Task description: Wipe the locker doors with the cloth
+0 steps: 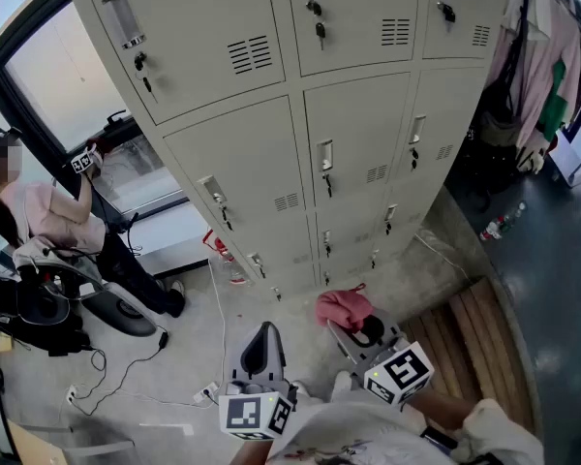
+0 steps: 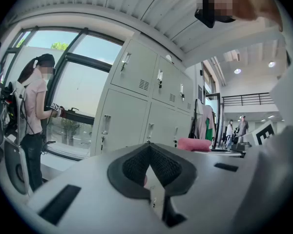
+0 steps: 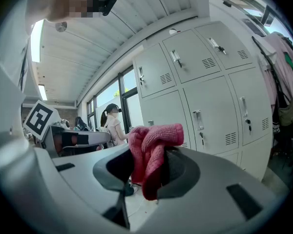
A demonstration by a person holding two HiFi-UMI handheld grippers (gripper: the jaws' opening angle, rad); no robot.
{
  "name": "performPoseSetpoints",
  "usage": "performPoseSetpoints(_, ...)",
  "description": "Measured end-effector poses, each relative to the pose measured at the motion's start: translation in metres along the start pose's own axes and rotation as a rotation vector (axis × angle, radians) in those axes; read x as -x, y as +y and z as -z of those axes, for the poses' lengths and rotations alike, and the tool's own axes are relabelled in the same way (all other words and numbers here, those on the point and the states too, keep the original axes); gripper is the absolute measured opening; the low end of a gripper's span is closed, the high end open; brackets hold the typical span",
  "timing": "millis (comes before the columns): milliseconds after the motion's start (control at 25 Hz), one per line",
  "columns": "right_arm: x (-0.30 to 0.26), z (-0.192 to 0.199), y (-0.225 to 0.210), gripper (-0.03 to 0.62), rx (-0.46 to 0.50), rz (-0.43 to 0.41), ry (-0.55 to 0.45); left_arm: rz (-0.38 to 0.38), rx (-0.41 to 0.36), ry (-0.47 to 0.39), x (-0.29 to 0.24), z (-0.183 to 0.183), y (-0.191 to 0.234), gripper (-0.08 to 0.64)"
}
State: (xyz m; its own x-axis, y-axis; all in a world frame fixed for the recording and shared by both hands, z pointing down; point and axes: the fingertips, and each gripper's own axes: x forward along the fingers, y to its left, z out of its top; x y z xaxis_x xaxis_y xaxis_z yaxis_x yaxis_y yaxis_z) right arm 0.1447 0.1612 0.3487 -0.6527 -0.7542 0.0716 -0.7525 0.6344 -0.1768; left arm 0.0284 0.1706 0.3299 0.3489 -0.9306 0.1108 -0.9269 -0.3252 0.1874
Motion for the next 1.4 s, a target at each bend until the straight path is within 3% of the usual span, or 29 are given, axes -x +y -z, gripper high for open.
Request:
performPoseSetpoints(200,0.003,-0.003,0.012,0.127,-0.004,0.050,-0.035,0.085,-0.020,0.030,0.015,0.003,-0.010,0.005)
performPoseSetpoints(360,-0.002,-0.005,0.013,0.127,-0.014,0.057,-0.031,0.107,-0.012,0.034,0.028,0.006,-0.016,0.005)
performPoseSetpoints(600,-0.016,-0.013,0.025,0.127,-0.036,0.005,-0.037,0.050,0.043,0.025,0.037,0.007,-0.003,0.005)
performPoseSetpoints(800,-0.027,-0.025,0.022,0.127,-0.112,-0.061,-0.074,0.018,0.021,-0.004,0.040,0.002,0.000,0.005)
performPoseSetpoints(1120,-0.053,-0.048,0.023,0.127,-0.058,-0.128,-0.105,-0.089,0.047,-0.028,0.042,0.013,0.017,0.005)
performPoseSetpoints(1400,-0.098,-0.056,0.029,0.132,-0.011,-0.165,-0.093,-0.104,0.076,-0.039,0.022,0.003,0.036,0.005)
